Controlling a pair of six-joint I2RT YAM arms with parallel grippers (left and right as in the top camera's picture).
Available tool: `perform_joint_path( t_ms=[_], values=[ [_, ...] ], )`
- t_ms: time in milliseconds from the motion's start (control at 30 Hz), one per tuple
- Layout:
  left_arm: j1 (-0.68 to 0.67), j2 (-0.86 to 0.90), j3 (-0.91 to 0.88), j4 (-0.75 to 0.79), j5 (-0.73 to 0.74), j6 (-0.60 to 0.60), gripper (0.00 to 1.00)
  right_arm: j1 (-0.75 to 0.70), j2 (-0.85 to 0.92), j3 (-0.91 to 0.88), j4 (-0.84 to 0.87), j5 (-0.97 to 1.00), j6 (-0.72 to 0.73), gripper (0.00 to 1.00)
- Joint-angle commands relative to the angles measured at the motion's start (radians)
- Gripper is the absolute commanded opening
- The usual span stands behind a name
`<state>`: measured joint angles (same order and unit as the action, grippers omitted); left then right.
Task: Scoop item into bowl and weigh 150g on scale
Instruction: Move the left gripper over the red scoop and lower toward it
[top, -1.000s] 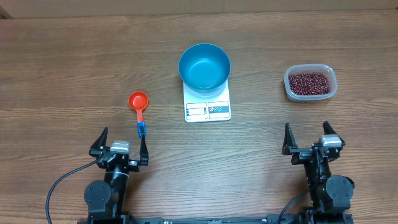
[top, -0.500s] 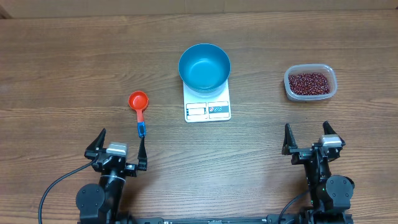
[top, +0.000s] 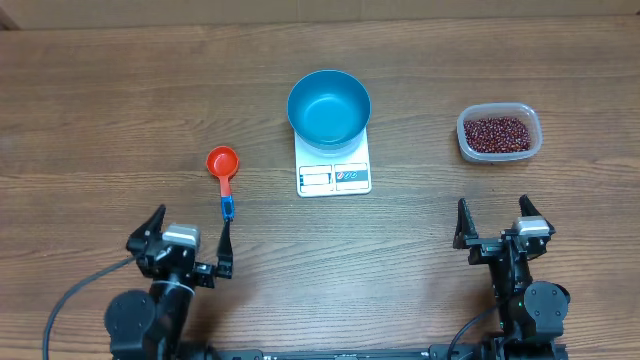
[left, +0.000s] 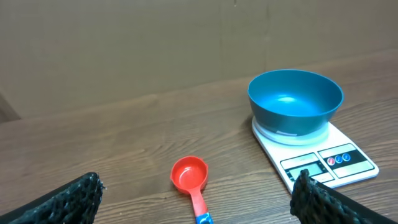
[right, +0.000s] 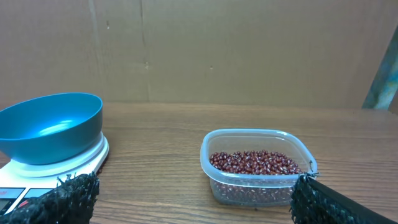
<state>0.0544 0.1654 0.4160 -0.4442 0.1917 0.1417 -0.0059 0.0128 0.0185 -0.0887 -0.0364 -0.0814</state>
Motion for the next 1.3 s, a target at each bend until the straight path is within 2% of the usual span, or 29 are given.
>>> perform_joint_path(
  t_ms=[0, 667, 1267],
  values=[
    [0.007, 0.092, 0.095, -0.013, 0.026, 0.008, 1.00, 0.006, -0.010, -0.011, 0.005, 0.010, 0.003, 1.00],
    [0.004, 0.658, 0.537, -0.322, 0.039, 0.012, 1.00, 0.006, -0.010, -0.011, 0.005, 0.010, 0.003, 1.00],
    [0.004, 0.941, 0.705, -0.488, 0.045, 0.008, 1.00, 0.006, -0.010, -0.011, 0.005, 0.010, 0.003, 1.00]
  ],
)
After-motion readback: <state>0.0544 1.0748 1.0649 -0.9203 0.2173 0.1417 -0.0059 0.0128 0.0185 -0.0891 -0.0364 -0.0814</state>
